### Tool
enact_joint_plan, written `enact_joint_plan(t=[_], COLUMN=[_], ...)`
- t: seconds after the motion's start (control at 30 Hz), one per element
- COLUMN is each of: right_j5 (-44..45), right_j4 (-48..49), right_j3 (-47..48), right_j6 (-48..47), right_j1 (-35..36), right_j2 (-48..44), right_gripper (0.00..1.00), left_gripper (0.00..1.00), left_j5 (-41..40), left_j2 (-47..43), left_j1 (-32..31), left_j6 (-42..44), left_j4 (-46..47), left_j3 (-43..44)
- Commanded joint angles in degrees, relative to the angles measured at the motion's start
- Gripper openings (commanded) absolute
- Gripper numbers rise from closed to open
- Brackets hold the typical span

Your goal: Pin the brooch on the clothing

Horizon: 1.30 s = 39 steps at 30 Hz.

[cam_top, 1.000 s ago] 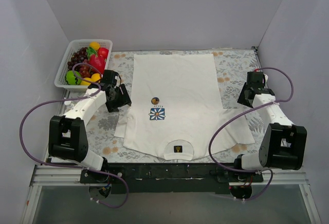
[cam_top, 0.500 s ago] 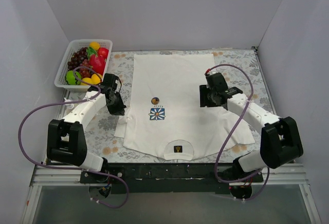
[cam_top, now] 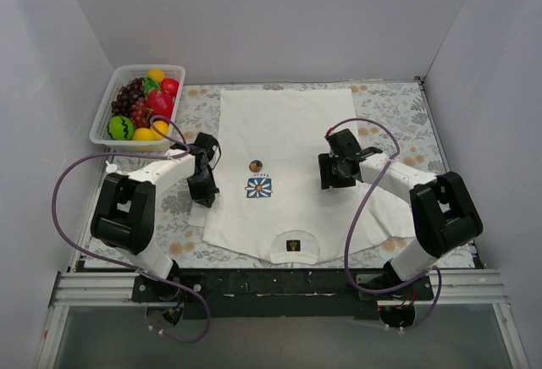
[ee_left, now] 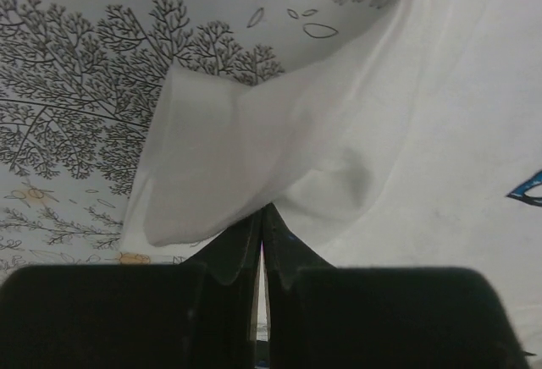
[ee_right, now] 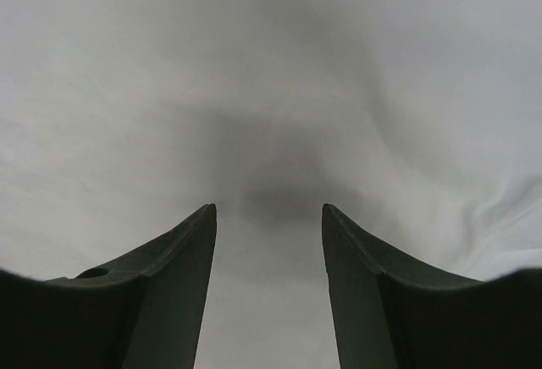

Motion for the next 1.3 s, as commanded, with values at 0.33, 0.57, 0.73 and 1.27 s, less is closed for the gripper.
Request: enact_joint_plan(t=[0.33,0.57,0.73,1.27], right_j5=[0.02,0.89,1.42,-0.24], right_j4=[1.79,1.08,0.47,-0.50], right_j3=[-2.23,-2.67,-2.67,1.63], right_j6=[-0.05,-0.49,-0.84,-2.07], right_j1=[0.13,0.13,0.05,0.05], right_j2=[3.54,4.33,4.25,0.82], right_gripper=[0.61,0.61,0.61,0.61], left_gripper=[0.00,0.00,0.00,0.12], left_j5=[-20.13,-23.12,-25.14,-23.84], left_j2=[9.19,12.97,15.44,9.20], left_j1=[0.35,2.54,4.92,5.97], left_j6=[-2.59,-1.18,-0.39,-0.31], left_j4=[-4.07,-3.54,-5.47,-9.52], left_j3=[7.27,9.91,10.00,15.70])
